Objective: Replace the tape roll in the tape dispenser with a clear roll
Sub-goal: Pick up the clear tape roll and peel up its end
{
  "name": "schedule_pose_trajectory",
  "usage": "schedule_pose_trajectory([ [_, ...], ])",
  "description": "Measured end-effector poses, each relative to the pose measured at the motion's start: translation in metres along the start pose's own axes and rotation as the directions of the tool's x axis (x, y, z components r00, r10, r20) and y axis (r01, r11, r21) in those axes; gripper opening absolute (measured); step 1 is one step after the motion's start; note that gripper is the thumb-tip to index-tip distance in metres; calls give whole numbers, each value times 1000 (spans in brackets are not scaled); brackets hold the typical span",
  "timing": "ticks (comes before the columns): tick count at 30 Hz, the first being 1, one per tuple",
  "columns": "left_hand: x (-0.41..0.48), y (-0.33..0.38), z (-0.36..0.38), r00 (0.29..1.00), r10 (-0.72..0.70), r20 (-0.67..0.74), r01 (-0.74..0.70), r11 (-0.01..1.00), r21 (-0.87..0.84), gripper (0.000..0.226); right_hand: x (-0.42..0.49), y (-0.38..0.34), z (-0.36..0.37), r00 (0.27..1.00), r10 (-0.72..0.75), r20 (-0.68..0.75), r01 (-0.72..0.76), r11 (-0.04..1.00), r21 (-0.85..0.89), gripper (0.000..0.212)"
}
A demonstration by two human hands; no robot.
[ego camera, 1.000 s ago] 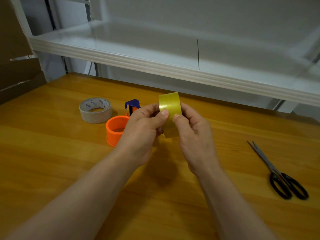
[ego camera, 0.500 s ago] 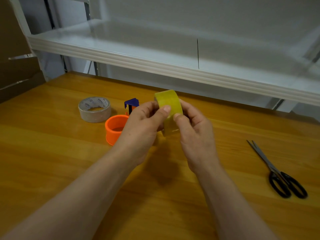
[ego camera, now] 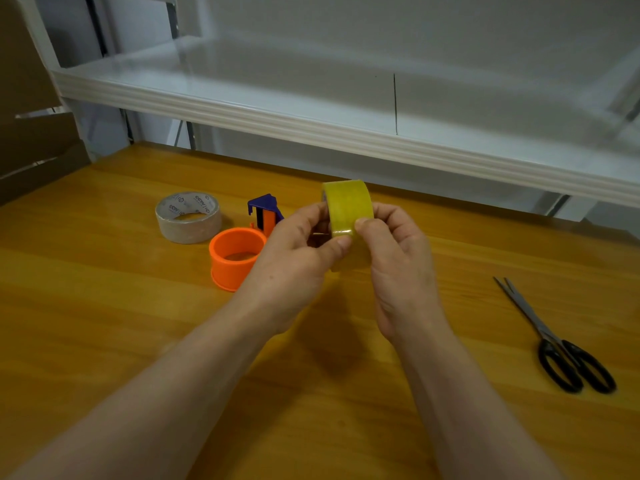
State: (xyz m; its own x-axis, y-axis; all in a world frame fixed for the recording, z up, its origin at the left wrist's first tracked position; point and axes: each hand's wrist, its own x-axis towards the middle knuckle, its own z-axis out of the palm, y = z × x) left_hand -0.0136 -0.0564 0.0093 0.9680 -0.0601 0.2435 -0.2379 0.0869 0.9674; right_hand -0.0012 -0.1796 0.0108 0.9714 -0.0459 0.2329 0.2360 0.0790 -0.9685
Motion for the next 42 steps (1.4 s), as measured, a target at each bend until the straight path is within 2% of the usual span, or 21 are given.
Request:
schedule_pose_trajectory([
  [8, 0, 3, 0, 997, -79, 12, 80, 981, -175, 29, 1, -1, -4, 999, -21, 46, 24, 998, -53, 13],
  [22, 4, 7, -5, 982, -189, 11, 180, 915, -361, 26, 0, -1, -5, 994, -57, 93, 69, 989, -131, 15],
  [33, 10, 8, -19, 971, -209, -114, 151, 911, -383, 27, -3, 3, -2, 960, -129, 249, 184, 960, -212, 19],
  [37, 8, 8, -18, 985, -136, -108, 98, 949, -301, 19, -4, 5, -2, 971, -120, 208, 158, 971, -179, 16],
  [42, 6, 7, -14, 995, -89, -41, 79, 975, -207, 25, -3, 6, -2, 976, -116, 184, 148, 974, -171, 14],
])
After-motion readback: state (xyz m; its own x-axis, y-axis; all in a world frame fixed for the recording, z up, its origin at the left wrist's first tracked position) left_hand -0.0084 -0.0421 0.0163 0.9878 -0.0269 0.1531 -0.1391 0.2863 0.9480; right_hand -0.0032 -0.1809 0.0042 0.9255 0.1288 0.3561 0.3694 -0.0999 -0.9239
